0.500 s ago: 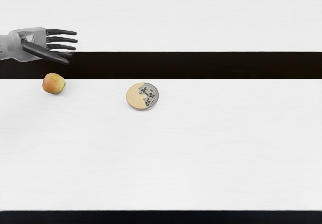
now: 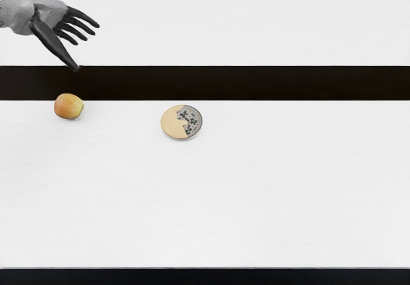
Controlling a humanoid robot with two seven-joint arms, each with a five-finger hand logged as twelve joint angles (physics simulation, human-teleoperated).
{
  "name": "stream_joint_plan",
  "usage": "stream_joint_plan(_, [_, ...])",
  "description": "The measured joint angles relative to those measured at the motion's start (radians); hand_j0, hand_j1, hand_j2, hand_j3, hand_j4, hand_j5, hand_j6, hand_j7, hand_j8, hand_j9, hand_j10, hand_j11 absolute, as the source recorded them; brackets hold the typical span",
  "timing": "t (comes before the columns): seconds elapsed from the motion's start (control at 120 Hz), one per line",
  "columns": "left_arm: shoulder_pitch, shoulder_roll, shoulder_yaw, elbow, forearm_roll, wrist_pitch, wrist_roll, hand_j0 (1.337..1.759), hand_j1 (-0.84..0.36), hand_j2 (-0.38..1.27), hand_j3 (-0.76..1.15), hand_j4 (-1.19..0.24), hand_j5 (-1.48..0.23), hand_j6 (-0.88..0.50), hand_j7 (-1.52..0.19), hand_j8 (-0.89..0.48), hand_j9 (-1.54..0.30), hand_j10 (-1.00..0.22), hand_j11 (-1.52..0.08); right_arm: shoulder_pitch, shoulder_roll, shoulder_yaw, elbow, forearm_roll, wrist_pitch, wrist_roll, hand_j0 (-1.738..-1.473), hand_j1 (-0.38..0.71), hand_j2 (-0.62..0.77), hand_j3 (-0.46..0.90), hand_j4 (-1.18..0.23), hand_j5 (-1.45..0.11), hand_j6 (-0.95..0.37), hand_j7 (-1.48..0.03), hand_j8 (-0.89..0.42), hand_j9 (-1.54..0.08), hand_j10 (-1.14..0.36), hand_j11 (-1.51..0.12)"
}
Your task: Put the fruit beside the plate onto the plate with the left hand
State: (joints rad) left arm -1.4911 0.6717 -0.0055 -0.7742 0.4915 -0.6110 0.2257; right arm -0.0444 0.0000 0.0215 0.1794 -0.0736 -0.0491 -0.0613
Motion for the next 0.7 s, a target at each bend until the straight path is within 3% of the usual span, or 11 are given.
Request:
stream_joint_plan(0.083, [-0.13, 0.015, 0.133, -0.068, 0.082, 0.011, 0.002, 1.658, 0.05, 0.05, 0.0, -0.25, -0.32, -0.25, -0.32, -0.25, -0.32, -0.25, -0.32, 0.0, 0.0, 0.0, 0.0, 0.0, 0.0, 0.0, -1.658, -0.32, -0.01, 0.0, -0.03, -0.03, -0.03, -0.03, -0.03, -0.03, -0.03, -0.03])
stream_joint_plan(0.167, [-0.153, 0.018, 0.274, -0.128, 0.12, 0.064, 0.002, 1.658, 0.05, 0.05, 0.0, -0.25, -0.32, -0.25, -0.32, -0.25, -0.32, -0.25, -0.32, 0.0, 0.0, 0.0, 0.0, 0.0, 0.0, 0.0, -1.658, -0.32, -0.01, 0.0, -0.03, -0.03, -0.03, -0.03, -0.03, -0.03, -0.03, -0.03])
stream_joint_plan(0.283, [-0.245, 0.003, 0.503, -0.209, 0.134, 0.23, 0.002, 1.658, 0.05, 0.05, 0.0, -0.25, -0.32, -0.25, -0.32, -0.25, -0.32, -0.25, -0.32, 0.0, 0.0, 0.0, 0.0, 0.0, 0.0, 0.0, -1.658, -0.32, -0.01, 0.0, -0.03, -0.03, -0.03, -0.03, -0.03, -0.03, -0.03, -0.03])
stream_joint_plan(0.45, [-0.265, -0.053, 0.733, -0.267, 0.1, 0.425, 0.001, 1.658, 0.05, 0.05, 0.0, -0.25, -0.32, -0.25, -0.32, -0.25, -0.32, -0.25, -0.32, 0.0, 0.0, 0.0, 0.0, 0.0, 0.0, 0.0, -1.658, -0.32, -0.01, 0.0, -0.03, -0.03, -0.03, -0.03, -0.03, -0.03, -0.03, -0.03])
stream_joint_plan(0.7, [-0.249, -0.172, 0.865, -0.286, 0.058, 0.559, 0.0, 1.658, 0.05, 0.05, 0.0, -0.25, -0.32, -0.25, -0.32, -0.25, -0.32, -0.25, -0.32, 0.0, 0.0, 0.0, 0.0, 0.0, 0.0, 0.0, -1.658, -0.32, -0.01, 0.0, -0.03, -0.03, -0.03, -0.03, -0.03, -0.03, -0.03, -0.03])
